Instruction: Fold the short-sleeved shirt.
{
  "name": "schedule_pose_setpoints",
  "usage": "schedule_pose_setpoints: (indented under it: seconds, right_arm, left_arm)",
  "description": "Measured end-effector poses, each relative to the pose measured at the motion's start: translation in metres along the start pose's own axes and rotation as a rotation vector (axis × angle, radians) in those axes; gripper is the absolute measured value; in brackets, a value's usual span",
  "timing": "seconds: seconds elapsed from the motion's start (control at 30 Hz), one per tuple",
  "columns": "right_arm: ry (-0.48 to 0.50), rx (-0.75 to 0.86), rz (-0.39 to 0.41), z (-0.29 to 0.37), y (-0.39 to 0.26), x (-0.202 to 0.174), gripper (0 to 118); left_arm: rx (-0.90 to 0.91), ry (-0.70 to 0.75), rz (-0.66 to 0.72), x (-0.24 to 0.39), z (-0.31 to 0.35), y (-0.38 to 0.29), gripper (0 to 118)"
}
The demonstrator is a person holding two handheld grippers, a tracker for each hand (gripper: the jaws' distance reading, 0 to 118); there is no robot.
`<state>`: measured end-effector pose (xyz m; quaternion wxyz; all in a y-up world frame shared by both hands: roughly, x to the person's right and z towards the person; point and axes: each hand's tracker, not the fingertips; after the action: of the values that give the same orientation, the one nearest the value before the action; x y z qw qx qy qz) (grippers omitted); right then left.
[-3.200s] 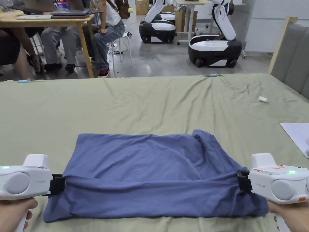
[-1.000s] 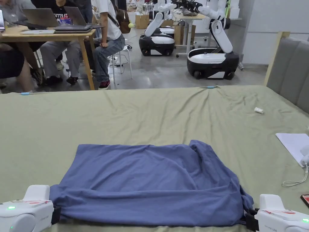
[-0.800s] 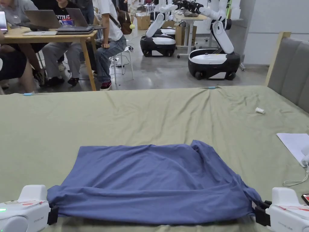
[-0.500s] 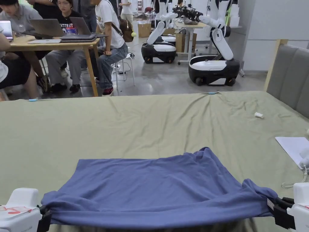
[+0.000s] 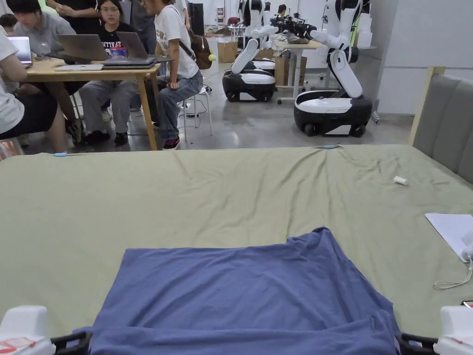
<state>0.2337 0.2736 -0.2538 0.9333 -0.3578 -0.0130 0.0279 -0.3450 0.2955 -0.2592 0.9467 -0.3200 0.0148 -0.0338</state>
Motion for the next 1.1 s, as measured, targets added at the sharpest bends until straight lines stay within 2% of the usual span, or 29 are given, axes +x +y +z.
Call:
schedule_pose_setpoints:
  seconds: [0.03, 0.07, 0.13, 0.2, 0.23, 0.3, 0.33, 0.37, 0.4, 0.43, 0.47, 0.5, 0.6, 0.83, 1.1]
  right_arm:
    - [0.012, 0.043, 0.003, 0.006, 0.011, -0.006, 99]
    - [0.026, 0.093, 0.001, 0.012, 0.024, -0.016, 101]
    - [0.060, 0.192, 0.005, 0.021, 0.050, -0.040, 109]
    - [0.111, 0.256, 0.027, 0.016, 0.069, -0.069, 114]
    - [0.124, 0.282, 0.035, 0.010, 0.075, -0.080, 114]
    - [0.146, 0.304, 0.059, -0.001, 0.082, -0.105, 112]
    - [0.148, 0.308, 0.068, -0.004, 0.083, -0.113, 104]
    - [0.152, 0.321, 0.072, -0.004, 0.087, -0.125, 89]
    - [0.162, 0.325, 0.071, -0.006, 0.088, -0.130, 67]
    - [0.167, 0.323, 0.069, -0.008, 0.088, -0.133, 30]
    - [0.161, 0.331, 0.069, -0.011, 0.088, -0.137, 10]
    - [0.146, 0.349, 0.076, -0.014, 0.087, -0.138, 3]
    - [0.161, 0.359, 0.084, -0.017, 0.089, -0.138, 0]
    - [0.173, 0.327, 0.083, -0.053, 0.095, -0.131, 0]
    - [0.142, 0.245, 0.092, -0.111, 0.104, -0.111, 0]
  left_arm:
    - [0.050, 0.006, 0.003, 0.004, 0.007, 0.012, 95]
    - [0.101, 0.009, -0.006, 0.012, 0.011, 0.025, 98]
    - [0.188, 0.000, -0.041, 0.033, 0.014, 0.048, 99]
    - [0.249, -0.031, -0.057, 0.056, 0.008, 0.068, 105]
    - [0.253, -0.040, -0.054, 0.064, 0.003, 0.075, 108]
    - [0.255, -0.054, -0.032, 0.081, -0.008, 0.084, 106]
    - [0.260, -0.058, -0.028, 0.086, -0.012, 0.085, 100]
    - [0.267, -0.057, -0.023, 0.091, -0.017, 0.086, 87]
    - [0.267, -0.056, -0.019, 0.094, -0.021, 0.085, 66]
    - [0.262, -0.054, -0.015, 0.095, -0.026, 0.085, 19]
    - [0.244, -0.051, -0.009, 0.096, -0.031, 0.084, 0]
    - [0.230, -0.047, -0.004, 0.098, -0.036, 0.082, 0]
    - [0.159, -0.094, 0.022, 0.093, -0.050, 0.080, 0]
    - [0.064, -0.049, 0.023, 0.073, -0.105, 0.078, 0]
    - [-0.064, 0.019, 0.022, 0.043, -0.217, 0.099, 0]
